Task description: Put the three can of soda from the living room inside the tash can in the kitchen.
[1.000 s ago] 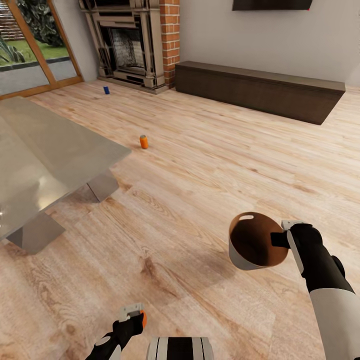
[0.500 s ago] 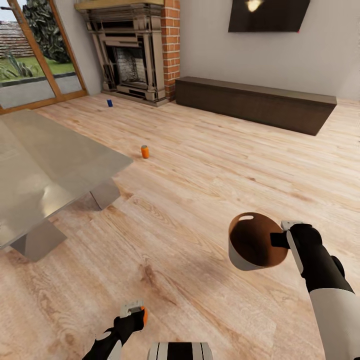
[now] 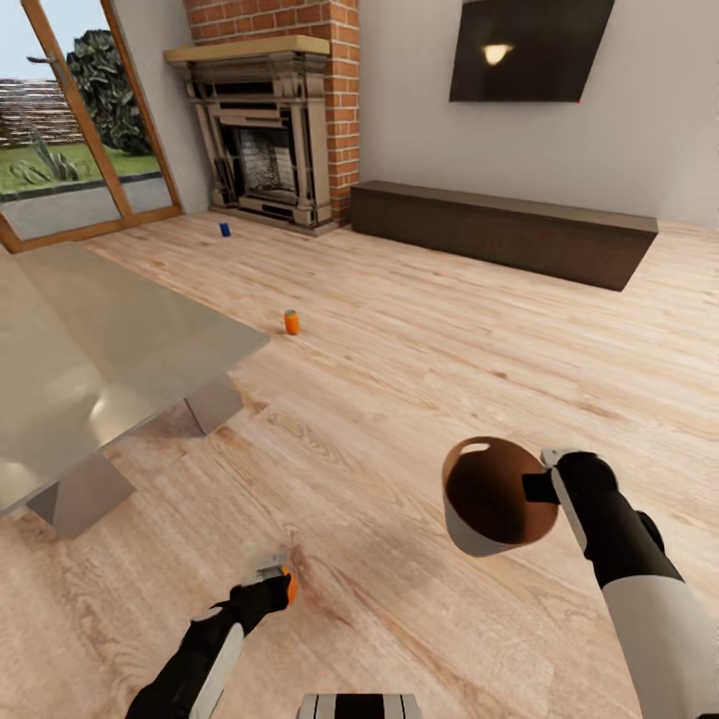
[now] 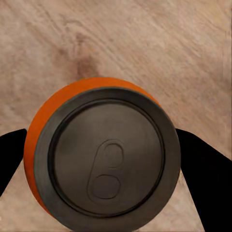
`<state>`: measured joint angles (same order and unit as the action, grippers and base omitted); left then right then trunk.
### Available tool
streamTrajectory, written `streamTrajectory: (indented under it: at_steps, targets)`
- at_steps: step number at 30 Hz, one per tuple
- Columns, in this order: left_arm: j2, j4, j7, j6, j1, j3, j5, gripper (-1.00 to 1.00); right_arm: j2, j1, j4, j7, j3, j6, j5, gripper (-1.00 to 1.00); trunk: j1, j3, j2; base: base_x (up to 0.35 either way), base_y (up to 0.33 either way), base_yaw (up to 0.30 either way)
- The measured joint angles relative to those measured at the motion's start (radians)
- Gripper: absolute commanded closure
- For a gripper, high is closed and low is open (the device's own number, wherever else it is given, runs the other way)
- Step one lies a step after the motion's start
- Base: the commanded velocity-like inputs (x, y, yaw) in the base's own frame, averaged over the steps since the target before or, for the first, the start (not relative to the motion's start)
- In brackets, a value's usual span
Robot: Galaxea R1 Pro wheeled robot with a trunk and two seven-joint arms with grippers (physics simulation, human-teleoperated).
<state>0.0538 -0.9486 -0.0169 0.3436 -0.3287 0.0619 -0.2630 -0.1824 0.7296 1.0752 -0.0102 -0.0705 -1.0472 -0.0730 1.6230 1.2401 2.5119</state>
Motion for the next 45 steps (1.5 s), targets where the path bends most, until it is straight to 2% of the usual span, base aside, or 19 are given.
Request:
streamTrajectory:
  at_steps: [4, 6, 10, 13, 17, 20, 22, 24, 25, 27, 30, 34, 36, 38, 39, 40, 42, 44, 45]
  targets:
    - [0.000, -0.169, -0.039, 0.133, 0.000, -0.002, -0.001, 1.00, 0.001, 0.000, -0.021, 0.008, 0.013, 0.000, -0.014, 1.00, -0.002, -0.015, -0.001, 0.000, 0.000, 0.000]
    - [0.001, -0.290, -0.065, 0.243, 0.000, -0.003, -0.005, 1.00, 0.001, 0.000, -0.061, 0.010, 0.015, 0.000, -0.010, 1.00, -0.003, -0.023, -0.001, 0.000, 0.000, 0.000]
    - [0.003, -0.443, -0.083, 0.377, -0.001, -0.003, -0.011, 1.00, 0.001, 0.000, -0.091, 0.014, 0.016, 0.000, -0.015, 1.00, -0.004, -0.039, -0.002, 0.000, 0.000, 0.000]
    - [0.016, -0.515, -0.087, 0.462, -0.003, -0.003, -0.022, 1.00, 0.001, 0.000, -0.111, 0.015, 0.015, 0.000, -0.014, 1.00, -0.006, -0.050, -0.003, 0.000, 0.000, 0.000]
    - [0.036, -0.552, -0.088, 0.526, -0.015, -0.003, -0.023, 1.00, 0.001, 0.000, -0.144, 0.016, 0.014, 0.000, -0.014, 1.00, -0.008, -0.066, -0.004, 0.000, 0.000, 0.000]
    - [0.050, -0.579, -0.089, 0.586, -0.051, -0.003, -0.026, 1.00, 0.000, 0.001, -0.168, 0.017, 0.015, 0.000, -0.021, 1.00, -0.009, -0.077, -0.005, 0.000, 0.000, 0.000]
    - [0.056, -0.590, -0.089, 0.604, -0.063, -0.003, -0.028, 1.00, 0.000, 0.001, -0.173, 0.017, 0.015, 0.000, -0.022, 1.00, -0.010, -0.085, -0.005, 0.000, 0.000, 0.000]
    - [0.060, -0.596, -0.089, 0.613, -0.068, -0.003, -0.047, 1.00, 0.000, 0.001, -0.176, 0.022, 0.015, 0.007, -0.015, 1.00, -0.011, -0.093, -0.006, 0.000, 0.000, 0.000]
    - [0.061, -0.598, -0.089, 0.616, -0.071, -0.001, -0.071, 1.00, 0.001, 0.001, -0.178, 0.040, 0.016, 0.016, -0.004, 1.00, -0.011, -0.097, -0.006, 0.000, 0.000, 0.000]
    - [0.062, -0.600, -0.090, 0.619, -0.073, 0.000, -0.094, 1.00, 0.001, 0.001, -0.179, 0.081, 0.016, 0.025, -0.006, 1.00, -0.012, -0.104, -0.006, 0.000, 0.000, 0.000]
    - [0.063, -0.602, -0.090, 0.622, -0.074, 0.001, -0.113, 1.00, 0.011, 0.001, -0.181, 0.123, 0.018, 0.029, -0.039, 1.00, -0.013, -0.116, -0.007, 0.000, 0.000, 0.000]
    - [0.064, -0.607, -0.087, 0.623, -0.075, 0.002, -0.122, 1.00, 0.026, 0.002, -0.186, 0.148, 0.019, 0.054, 0.017, 1.00, -0.015, -0.131, -0.008, 0.000, 0.000, 0.000]
    - [0.064, -0.612, -0.085, 0.623, -0.075, 0.001, -0.126, 1.00, 0.029, 0.002, -0.199, 0.172, 0.019, 0.062, -0.001, 1.00, -0.016, -0.139, -0.008, 0.000, 0.000, 0.000]
    - [0.063, -0.622, -0.084, 0.624, -0.075, 0.002, -0.148, 1.00, 0.032, 0.002, -0.225, 0.218, 0.019, 0.081, -0.027, 1.00, -0.017, -0.147, -0.009, 0.000, 0.000, 0.000]
    - [0.062, -0.627, -0.084, 0.625, -0.075, 0.003, -0.176, 1.00, 0.036, 0.003, -0.237, 0.241, 0.020, 0.096, -0.030, 1.00, -0.018, -0.151, -0.009, 0.000, 0.000, 0.000]
    - [0.061, -0.630, -0.083, 0.630, -0.075, 0.003, -0.203, 1.00, 0.042, 0.003, -0.245, 0.259, 0.020, 0.106, -0.028, 1.00, -0.018, -0.155, -0.009, 0.000, 0.000, 0.000]
    - [0.060, -0.634, -0.079, 0.647, -0.074, 0.005, -0.242, 1.00, 0.052, 0.003, -0.256, 0.286, 0.020, 0.123, 0.004, 1.00, -0.019, -0.162, -0.010, 0.000, 0.000, 0.000]
    - [0.059, -0.636, -0.071, 0.653, -0.074, 0.014, -0.259, 1.00, 0.055, 0.003, -0.260, 0.313, 0.020, 0.129, 0.014, 1.00, -0.020, -0.170, -0.010, 0.000, 0.000, 0.000]
    - [0.059, -0.636, -0.066, 0.654, -0.074, 0.019, -0.261, 1.00, 0.055, 0.003, -0.261, 0.324, 0.020, 0.127, -0.002, 1.00, -0.020, -0.174, -0.010, 0.000, 0.000, 0.000]
